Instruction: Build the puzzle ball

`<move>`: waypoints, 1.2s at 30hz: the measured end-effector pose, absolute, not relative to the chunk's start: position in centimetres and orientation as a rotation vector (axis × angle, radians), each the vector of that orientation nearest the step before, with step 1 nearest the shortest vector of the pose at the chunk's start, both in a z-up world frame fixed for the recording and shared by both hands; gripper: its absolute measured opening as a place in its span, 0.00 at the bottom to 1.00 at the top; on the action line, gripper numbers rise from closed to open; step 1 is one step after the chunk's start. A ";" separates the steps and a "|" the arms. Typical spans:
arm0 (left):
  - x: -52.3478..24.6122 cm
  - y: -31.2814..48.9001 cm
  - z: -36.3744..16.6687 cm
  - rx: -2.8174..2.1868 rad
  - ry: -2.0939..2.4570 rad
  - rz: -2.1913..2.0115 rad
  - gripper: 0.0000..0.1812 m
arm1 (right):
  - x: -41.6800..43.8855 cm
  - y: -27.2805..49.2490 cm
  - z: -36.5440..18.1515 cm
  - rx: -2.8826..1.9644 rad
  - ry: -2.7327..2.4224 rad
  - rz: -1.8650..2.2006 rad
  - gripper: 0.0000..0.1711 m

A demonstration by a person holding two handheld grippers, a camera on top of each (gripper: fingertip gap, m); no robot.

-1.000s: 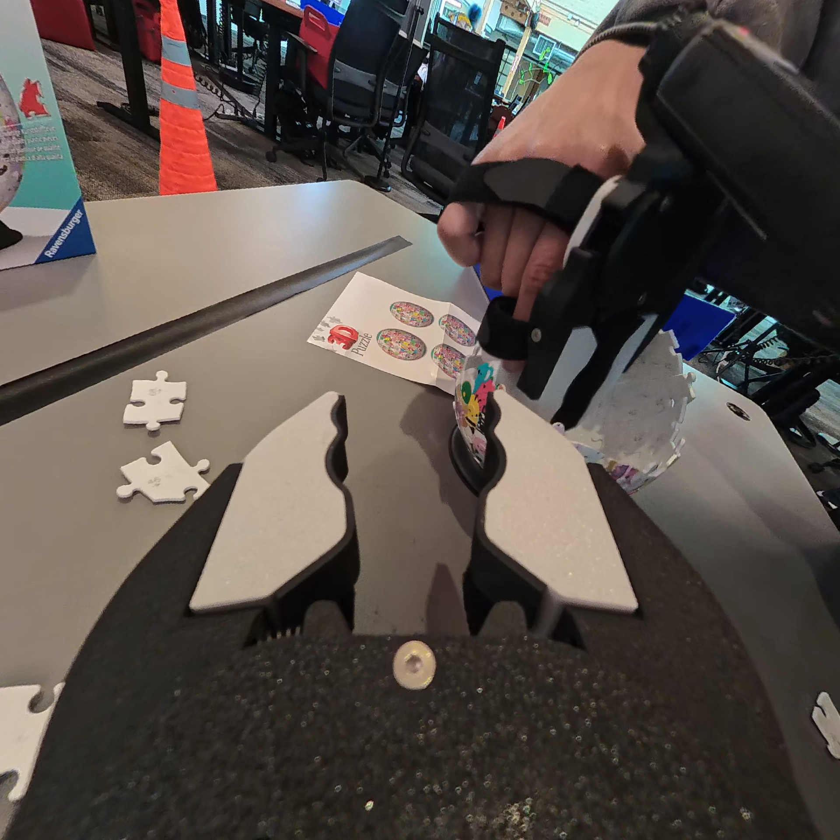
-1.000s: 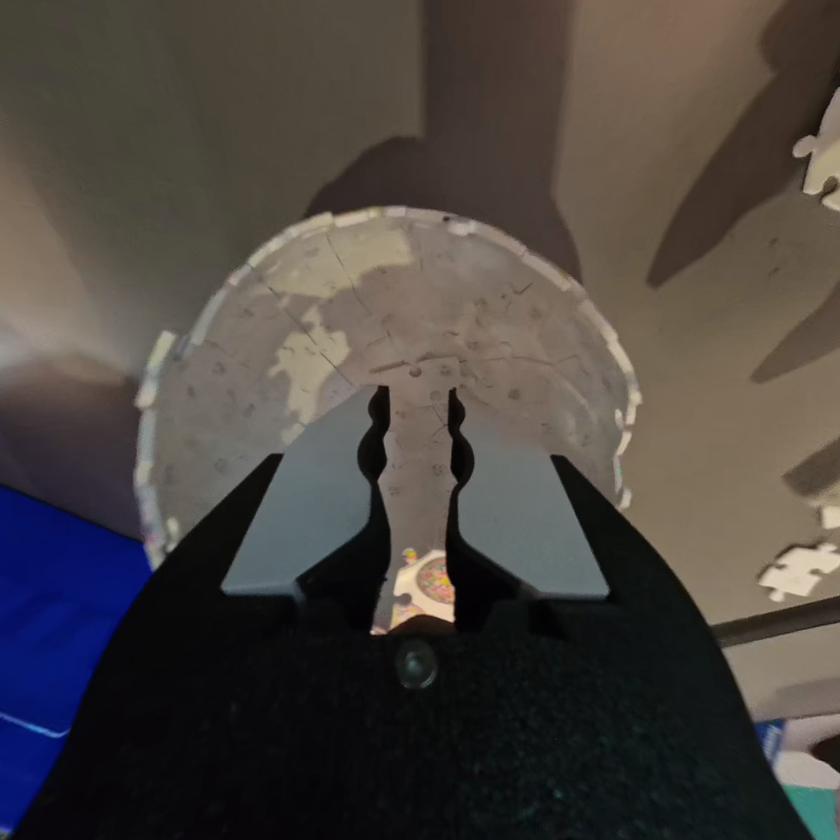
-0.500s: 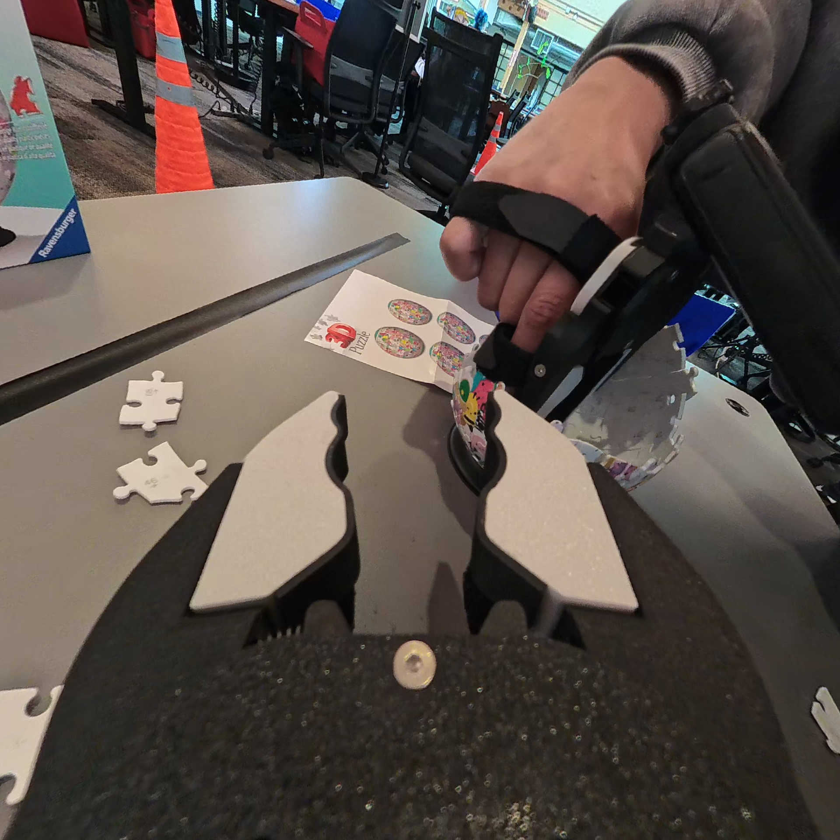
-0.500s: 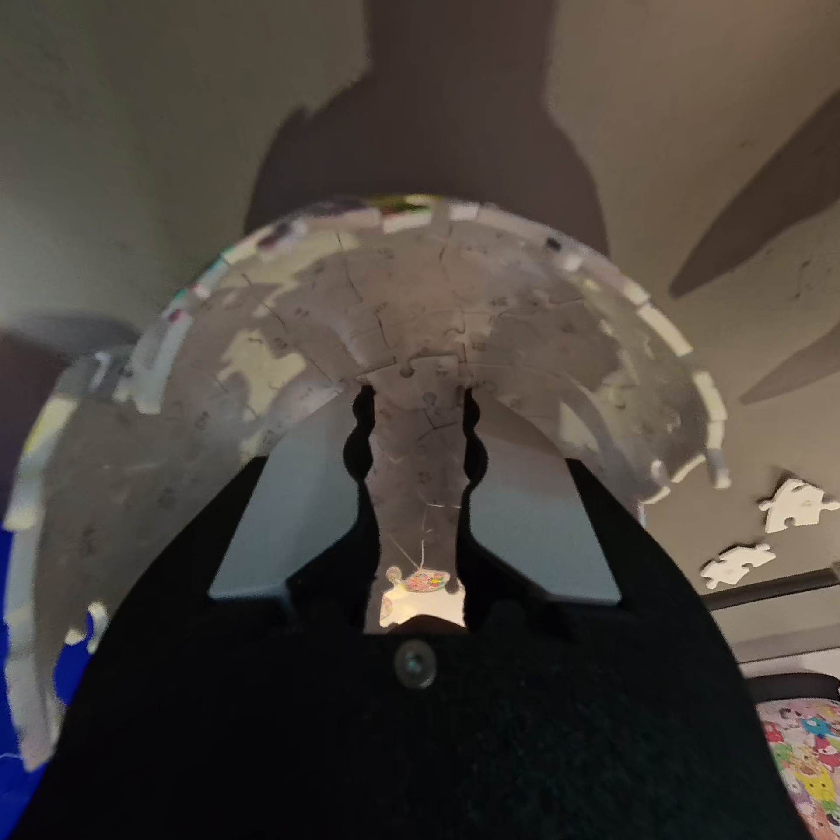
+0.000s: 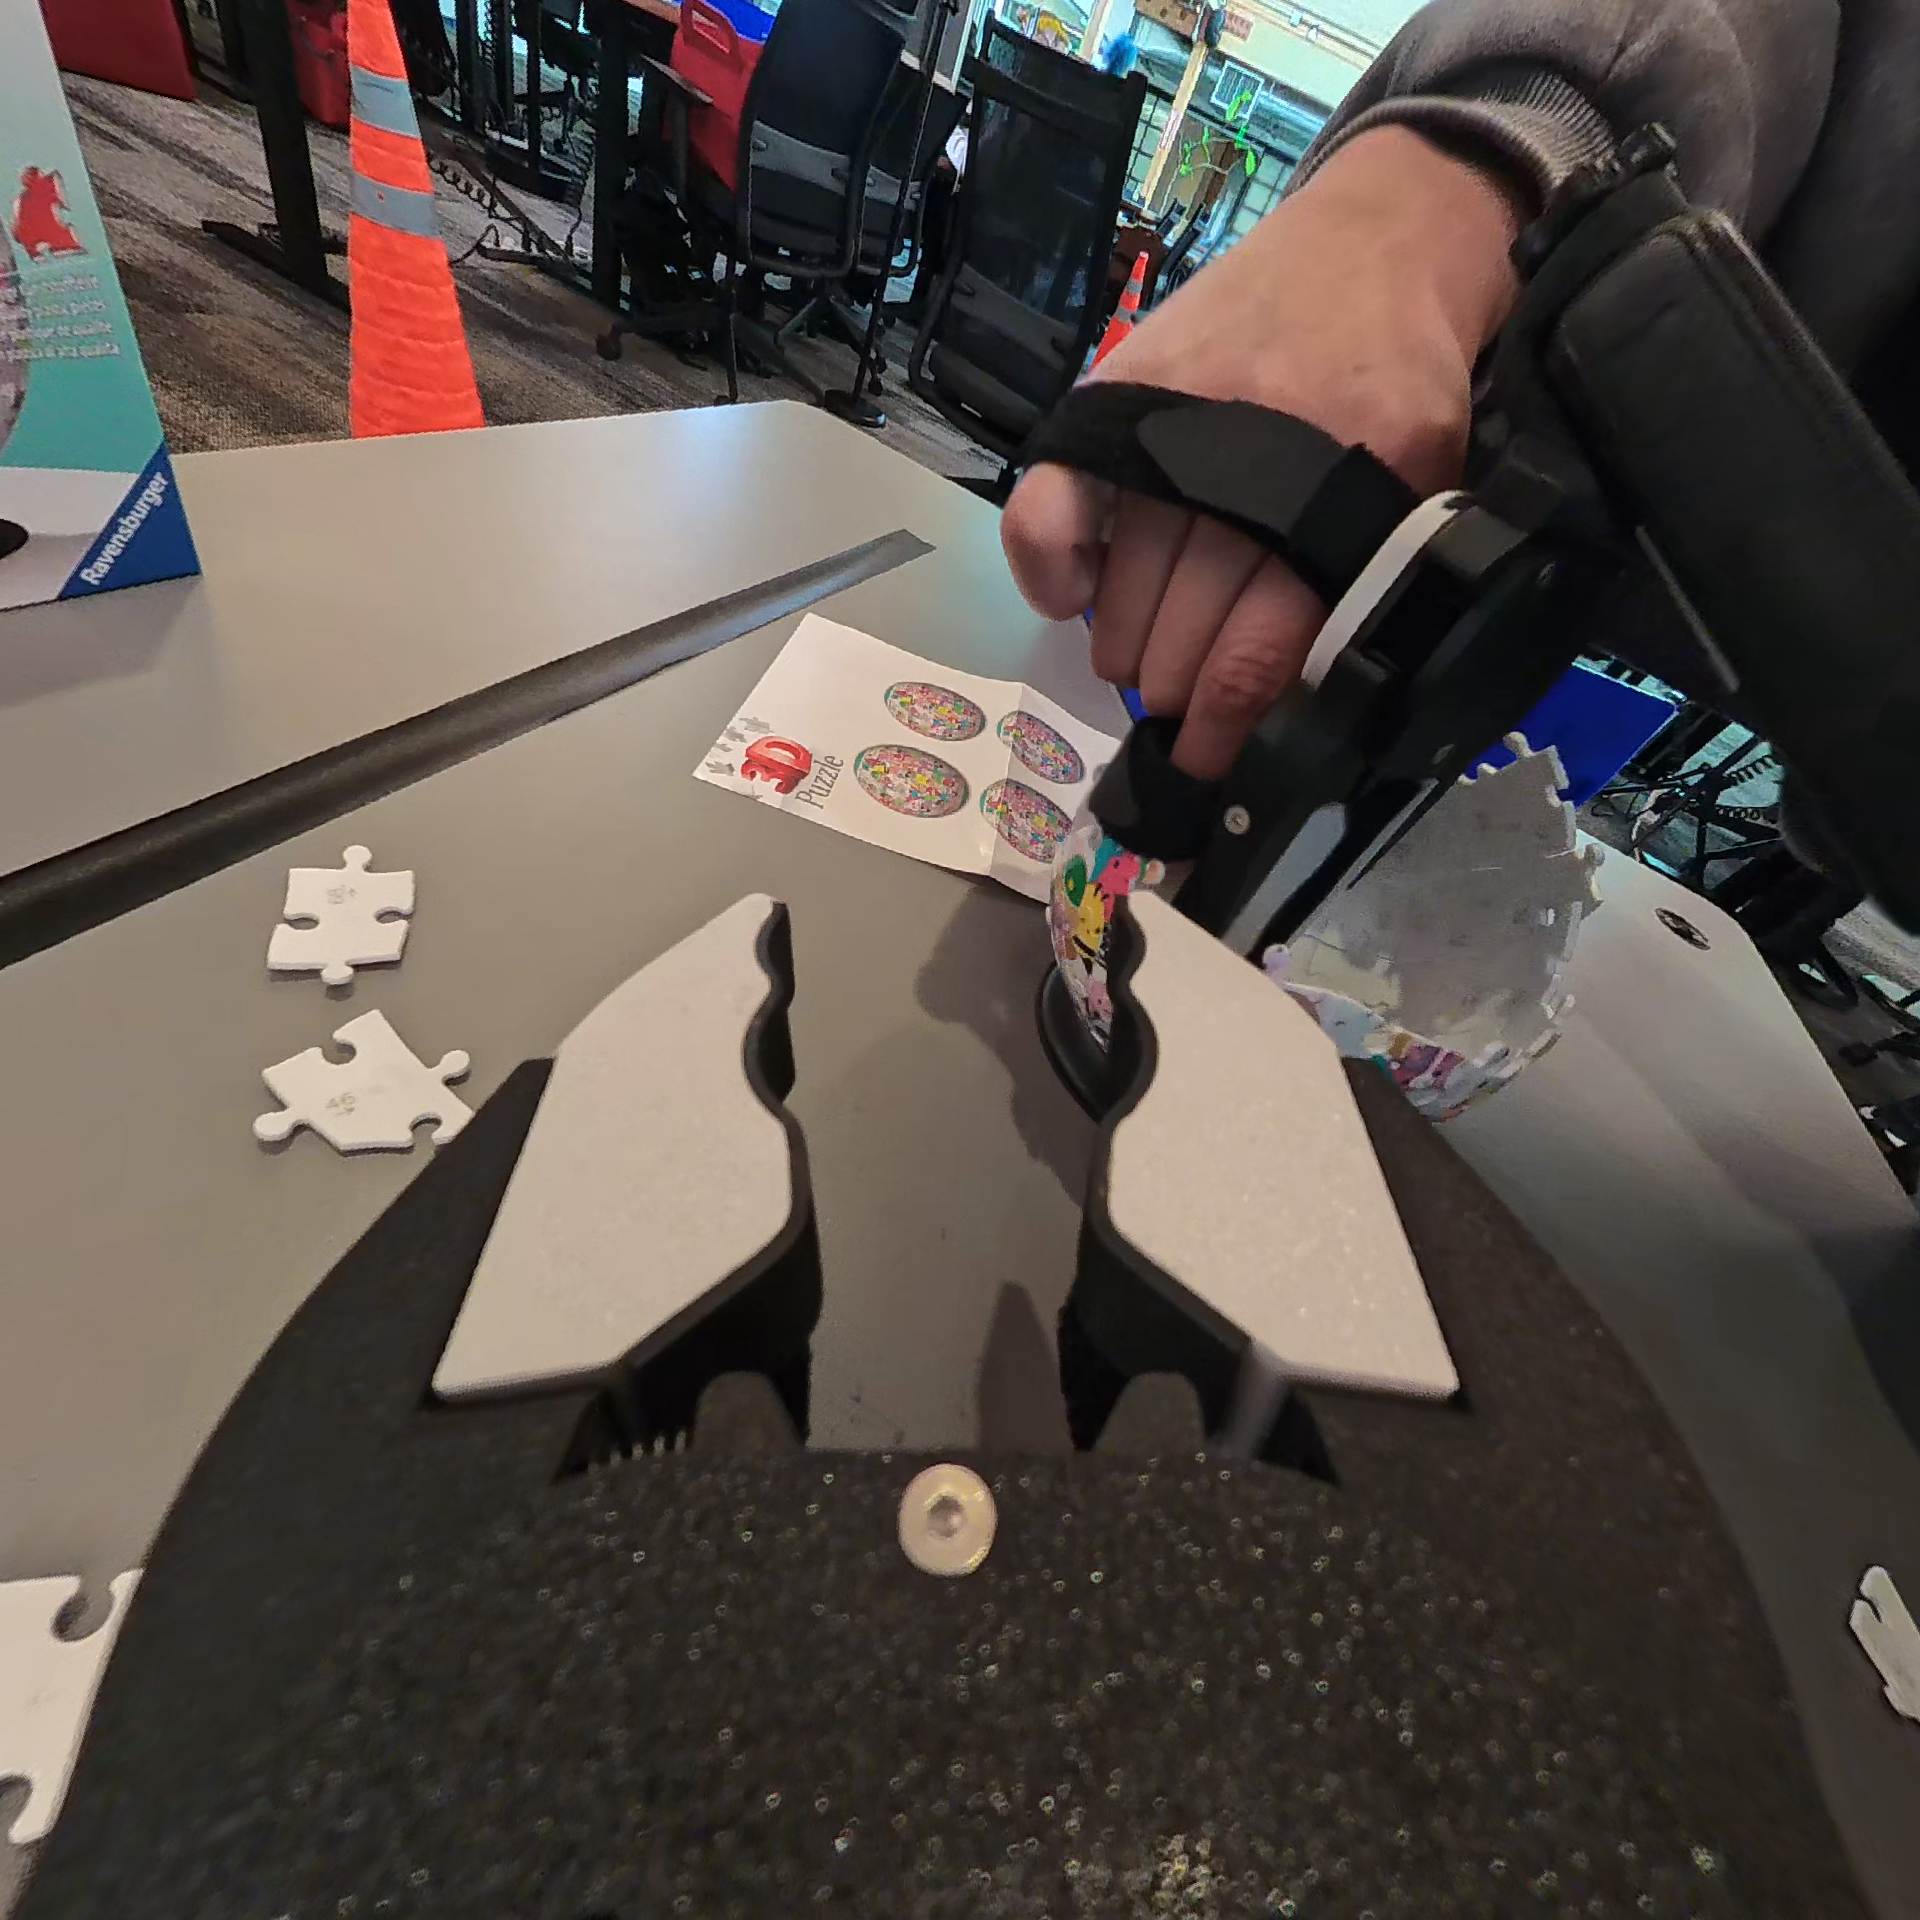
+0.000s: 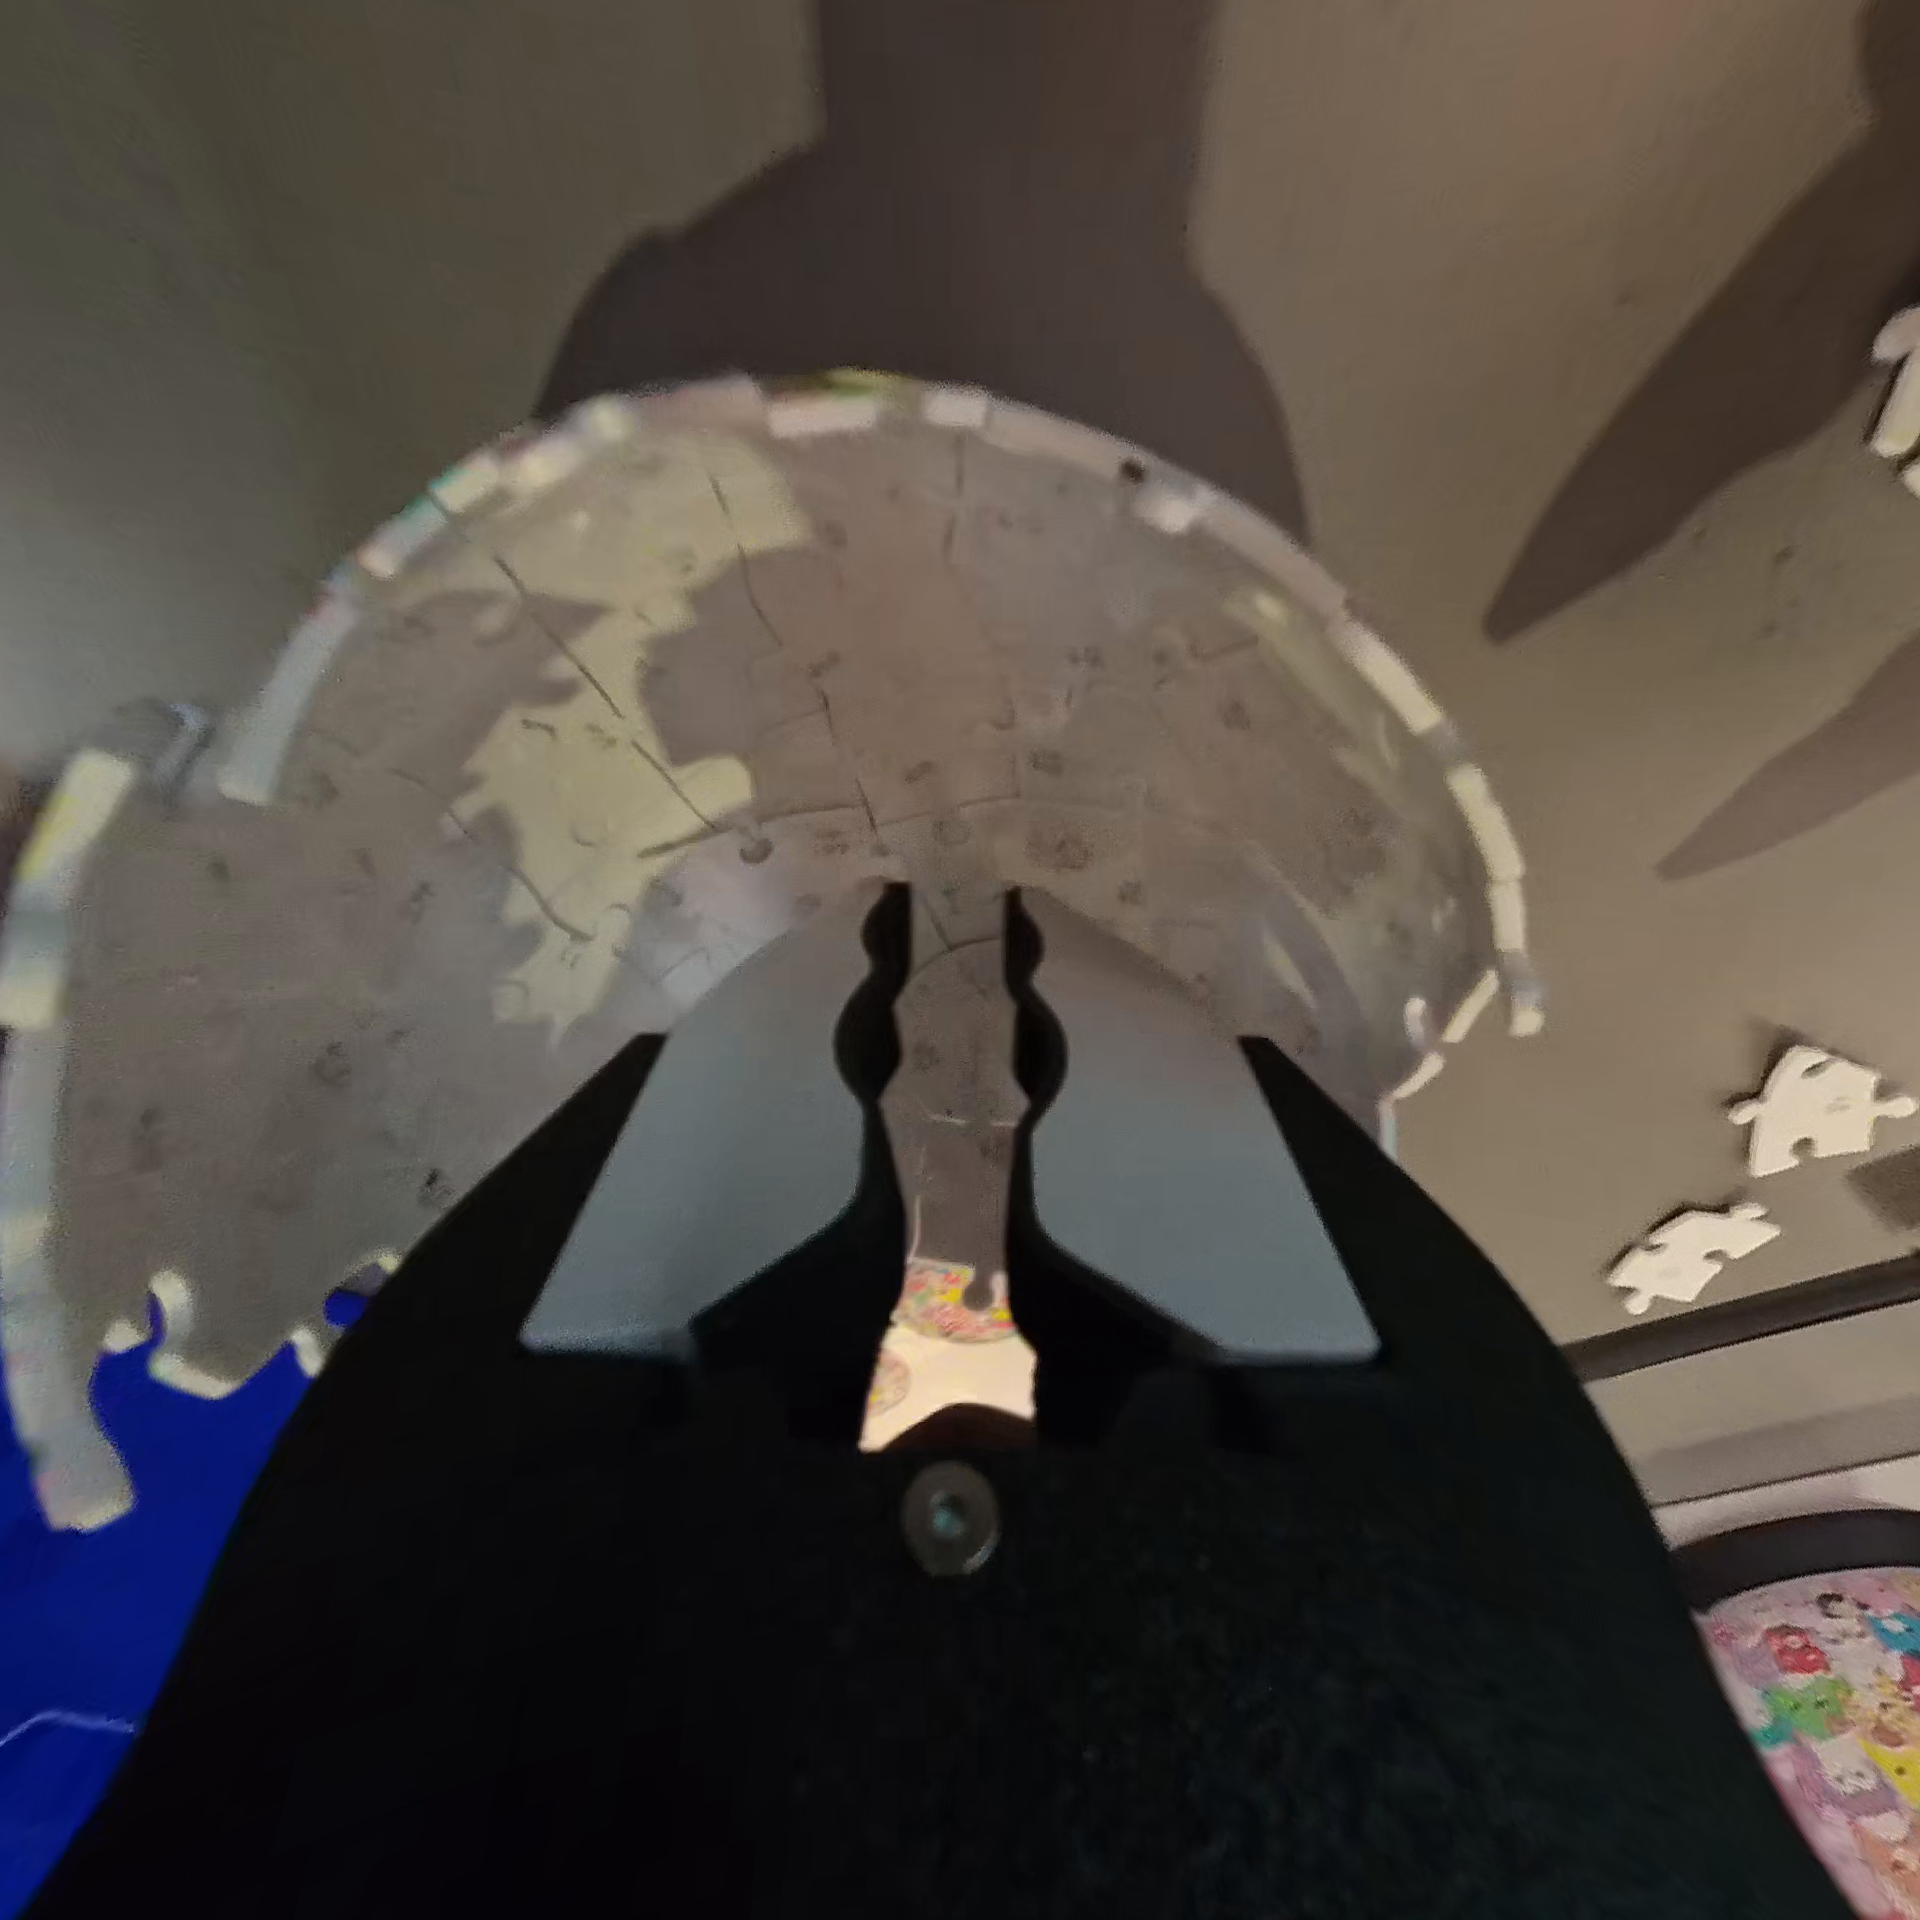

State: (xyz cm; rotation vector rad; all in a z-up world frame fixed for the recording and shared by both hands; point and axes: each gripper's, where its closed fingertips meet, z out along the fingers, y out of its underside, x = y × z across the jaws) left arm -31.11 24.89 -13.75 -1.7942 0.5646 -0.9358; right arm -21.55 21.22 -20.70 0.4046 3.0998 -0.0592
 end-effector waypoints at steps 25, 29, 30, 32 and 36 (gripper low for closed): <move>-31.0 24.9 -13.8 -1.798 0.568 -0.939 0.32 | -20.6 20.6 -21.2 0.313 3.074 -0.010 0.19; -31.1 24.9 -13.8 -1.798 0.567 -0.941 0.32 | -20.7 20.9 -21.2 0.287 3.093 -0.021 0.09; -31.1 24.9 -13.8 -1.798 0.567 -0.941 0.32 | -20.7 21.1 -21.0 0.313 3.079 -0.006 0.12; -31.0 24.9 -13.8 -1.799 0.567 -0.942 0.32 | -21.0 21.2 -20.2 0.352 3.072 -0.047 0.13; -31.1 24.9 -13.8 -1.800 0.565 -0.946 0.32 | -21.2 20.2 -19.0 0.411 3.032 -0.170 0.18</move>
